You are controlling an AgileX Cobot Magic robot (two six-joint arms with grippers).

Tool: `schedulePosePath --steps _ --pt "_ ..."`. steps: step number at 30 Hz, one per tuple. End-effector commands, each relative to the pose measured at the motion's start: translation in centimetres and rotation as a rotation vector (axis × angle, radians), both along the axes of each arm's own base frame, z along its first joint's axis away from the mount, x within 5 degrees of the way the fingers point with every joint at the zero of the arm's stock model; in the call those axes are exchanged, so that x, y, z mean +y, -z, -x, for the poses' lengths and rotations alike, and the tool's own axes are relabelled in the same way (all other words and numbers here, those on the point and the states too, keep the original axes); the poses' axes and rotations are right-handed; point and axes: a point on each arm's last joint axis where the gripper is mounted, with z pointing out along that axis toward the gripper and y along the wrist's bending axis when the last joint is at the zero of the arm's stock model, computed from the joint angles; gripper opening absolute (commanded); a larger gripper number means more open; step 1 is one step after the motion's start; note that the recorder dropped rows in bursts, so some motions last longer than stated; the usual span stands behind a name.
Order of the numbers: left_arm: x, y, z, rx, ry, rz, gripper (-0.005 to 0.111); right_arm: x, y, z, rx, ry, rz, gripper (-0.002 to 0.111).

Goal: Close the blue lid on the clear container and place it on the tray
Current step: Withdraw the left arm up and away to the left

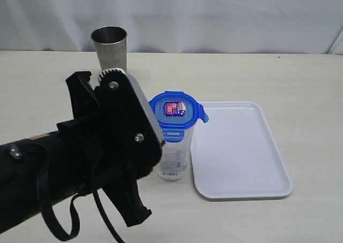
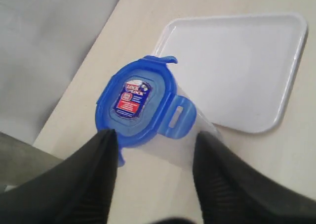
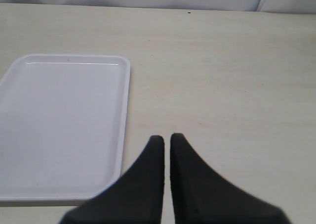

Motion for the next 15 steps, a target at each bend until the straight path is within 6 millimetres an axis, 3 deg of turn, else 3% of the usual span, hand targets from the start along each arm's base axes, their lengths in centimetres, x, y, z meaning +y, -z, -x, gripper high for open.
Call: schedulePosePath --steps 1,4,5,8,12,15 --pt "1.3 -0.7 -0.7 -0.061 -0.131 0.015 0.022 0.0 0.0 0.0 -0.005 -0.004 0.003 0.005" --pt "2.0 -1.5 -1.6 -0.112 -0.252 0.096 0.002 0.0 0.0 0.0 -0.005 -0.004 0.003 0.005" --pt "2.4 -1.7 -2.2 -0.106 -0.298 0.153 0.000 0.0 0.0 0.0 -0.005 -0.004 0.003 0.005" --pt "3.2 -1.9 -4.3 -0.049 -0.335 0.296 0.000 0.0 0.0 0.0 -0.005 -0.004 0.003 0.005" --pt "4.1 -1.6 -6.6 0.066 -0.214 0.370 0.000 0.0 0.0 0.0 -0.005 -0.004 0.003 0.005" --pt "6.2 -1.8 -8.6 0.061 -0.270 0.427 0.000 0.0 -0.2 -0.1 -0.024 -0.030 0.078 0.005"
